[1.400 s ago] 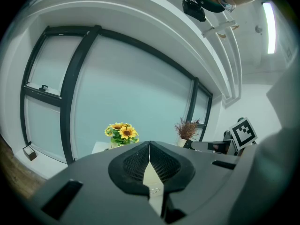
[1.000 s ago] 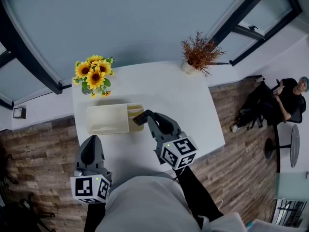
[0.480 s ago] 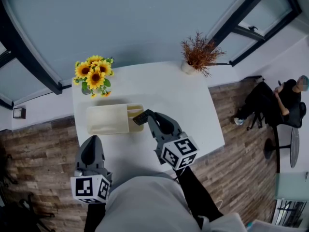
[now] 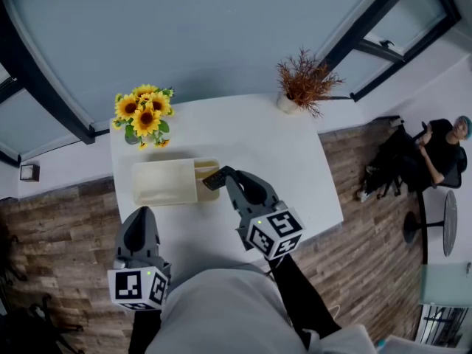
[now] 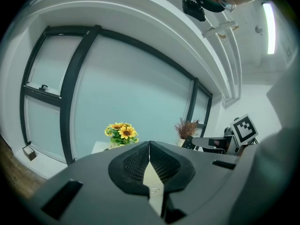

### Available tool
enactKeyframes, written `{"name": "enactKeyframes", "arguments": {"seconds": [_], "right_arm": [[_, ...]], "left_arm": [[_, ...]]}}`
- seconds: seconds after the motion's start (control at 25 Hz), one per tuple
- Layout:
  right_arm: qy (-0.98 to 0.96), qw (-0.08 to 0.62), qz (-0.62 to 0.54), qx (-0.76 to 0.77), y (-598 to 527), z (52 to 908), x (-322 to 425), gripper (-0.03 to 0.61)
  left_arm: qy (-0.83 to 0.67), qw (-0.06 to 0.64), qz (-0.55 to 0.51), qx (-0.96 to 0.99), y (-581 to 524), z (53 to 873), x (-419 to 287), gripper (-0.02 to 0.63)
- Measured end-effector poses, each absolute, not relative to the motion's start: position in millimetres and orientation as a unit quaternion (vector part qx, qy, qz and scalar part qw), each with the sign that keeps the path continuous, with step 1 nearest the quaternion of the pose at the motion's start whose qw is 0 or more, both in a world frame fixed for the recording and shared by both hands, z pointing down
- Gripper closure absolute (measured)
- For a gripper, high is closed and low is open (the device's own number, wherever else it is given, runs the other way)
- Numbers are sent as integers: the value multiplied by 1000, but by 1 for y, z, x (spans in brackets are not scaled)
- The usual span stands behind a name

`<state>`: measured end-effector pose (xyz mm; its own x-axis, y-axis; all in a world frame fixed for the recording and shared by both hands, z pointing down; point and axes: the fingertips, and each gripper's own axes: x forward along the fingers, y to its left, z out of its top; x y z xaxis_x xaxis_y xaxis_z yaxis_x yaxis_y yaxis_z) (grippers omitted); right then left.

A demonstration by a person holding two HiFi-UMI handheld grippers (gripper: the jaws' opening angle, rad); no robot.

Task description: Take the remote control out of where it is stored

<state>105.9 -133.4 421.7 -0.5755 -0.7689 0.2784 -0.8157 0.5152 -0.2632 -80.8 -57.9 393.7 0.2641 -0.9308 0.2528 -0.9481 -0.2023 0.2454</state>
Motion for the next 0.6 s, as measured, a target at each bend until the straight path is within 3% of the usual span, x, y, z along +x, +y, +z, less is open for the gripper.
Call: {"name": "enactKeyframes", "arguments": {"seconds": [0.6], "right_arm": [[-869,61,181,457,-134,417,106,511]], "left_arm": [[-603,174,25,778,-60,392,-81,604]]}}
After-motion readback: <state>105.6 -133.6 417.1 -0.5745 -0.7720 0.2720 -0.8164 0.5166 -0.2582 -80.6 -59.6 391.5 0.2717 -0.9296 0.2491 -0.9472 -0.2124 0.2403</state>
